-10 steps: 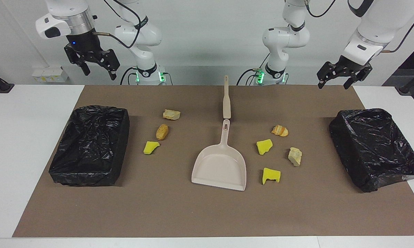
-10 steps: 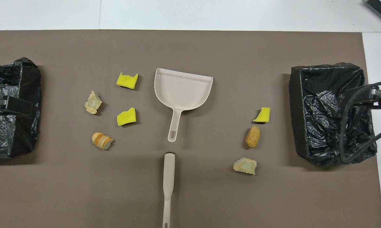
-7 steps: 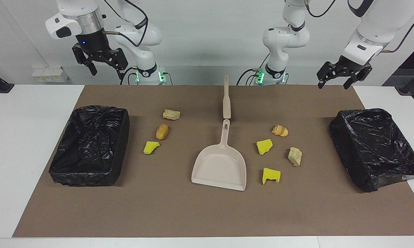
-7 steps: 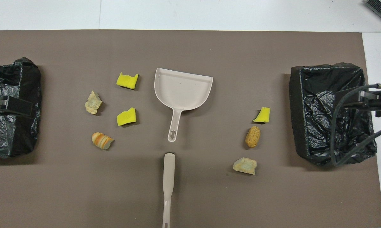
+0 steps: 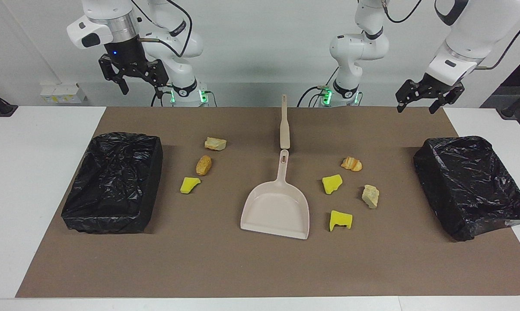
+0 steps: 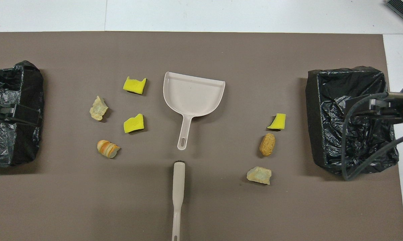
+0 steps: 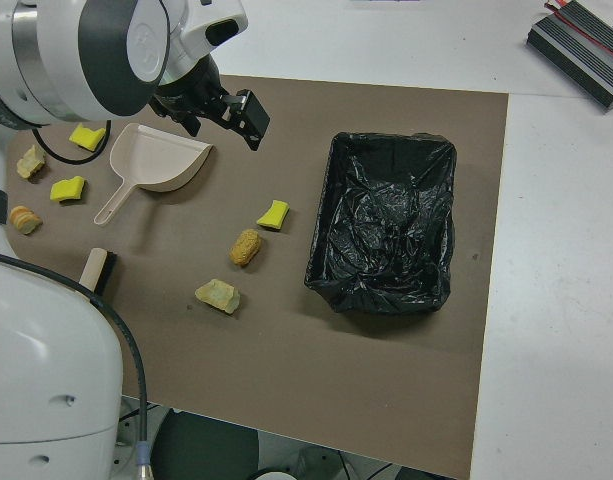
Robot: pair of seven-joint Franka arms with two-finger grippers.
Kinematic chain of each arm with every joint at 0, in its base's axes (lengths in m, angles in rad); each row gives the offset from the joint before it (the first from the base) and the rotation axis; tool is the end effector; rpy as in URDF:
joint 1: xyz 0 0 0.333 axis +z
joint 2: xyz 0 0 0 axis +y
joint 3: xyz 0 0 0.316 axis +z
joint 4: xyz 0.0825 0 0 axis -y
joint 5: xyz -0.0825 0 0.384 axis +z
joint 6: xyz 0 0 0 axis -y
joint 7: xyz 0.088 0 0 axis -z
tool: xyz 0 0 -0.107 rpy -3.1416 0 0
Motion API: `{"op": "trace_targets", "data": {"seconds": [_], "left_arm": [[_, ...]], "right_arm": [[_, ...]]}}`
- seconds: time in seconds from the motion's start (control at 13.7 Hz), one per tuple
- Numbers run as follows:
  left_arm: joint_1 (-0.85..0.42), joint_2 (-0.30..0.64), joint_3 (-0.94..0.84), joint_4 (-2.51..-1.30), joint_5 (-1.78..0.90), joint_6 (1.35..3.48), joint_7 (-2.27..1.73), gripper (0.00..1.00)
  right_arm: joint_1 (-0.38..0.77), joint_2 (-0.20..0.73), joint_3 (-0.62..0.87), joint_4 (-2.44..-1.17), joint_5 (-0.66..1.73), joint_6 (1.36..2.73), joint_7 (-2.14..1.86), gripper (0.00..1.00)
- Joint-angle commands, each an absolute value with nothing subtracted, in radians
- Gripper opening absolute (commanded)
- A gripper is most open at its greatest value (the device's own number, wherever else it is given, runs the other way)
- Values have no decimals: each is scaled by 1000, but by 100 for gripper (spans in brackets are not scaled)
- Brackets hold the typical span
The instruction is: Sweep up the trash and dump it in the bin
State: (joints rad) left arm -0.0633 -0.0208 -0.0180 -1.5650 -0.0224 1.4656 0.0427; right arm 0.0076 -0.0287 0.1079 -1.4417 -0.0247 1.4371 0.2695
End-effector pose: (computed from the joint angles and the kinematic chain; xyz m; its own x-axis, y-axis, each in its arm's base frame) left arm 0.5349 -0.0463 0.6298 0.9890 -0.1257 -0.0775 -0.1241 -0.9919 0.0254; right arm 0.5269 0.0593 0.6882 0.9872 -0.1566 0.0304 -0.1572 -0.9874 0.0201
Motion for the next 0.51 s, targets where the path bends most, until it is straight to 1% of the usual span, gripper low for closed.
{"op": "trace_targets", "data": {"seconds": [0.0, 0.07, 0.36, 0.44], "left_arm": [[-113, -31, -11, -1643, -35, 1509, 63, 100], [-136, -35, -11, -1675, -35, 1526, 61, 100], [-247, -110, -11, -1899, -37, 1653, -24, 100], [-282, -126, -11, -1954, -37, 1692, -47, 100]], "right_arm": [[-2, -49, 109, -1471, -29, 1448, 241, 100], [2, -49, 110, -1470, -29, 1448, 242, 100], [18, -34, 112, -1468, -29, 1453, 256, 100], [41, -14, 112, -1467, -34, 1471, 262, 100]]}}
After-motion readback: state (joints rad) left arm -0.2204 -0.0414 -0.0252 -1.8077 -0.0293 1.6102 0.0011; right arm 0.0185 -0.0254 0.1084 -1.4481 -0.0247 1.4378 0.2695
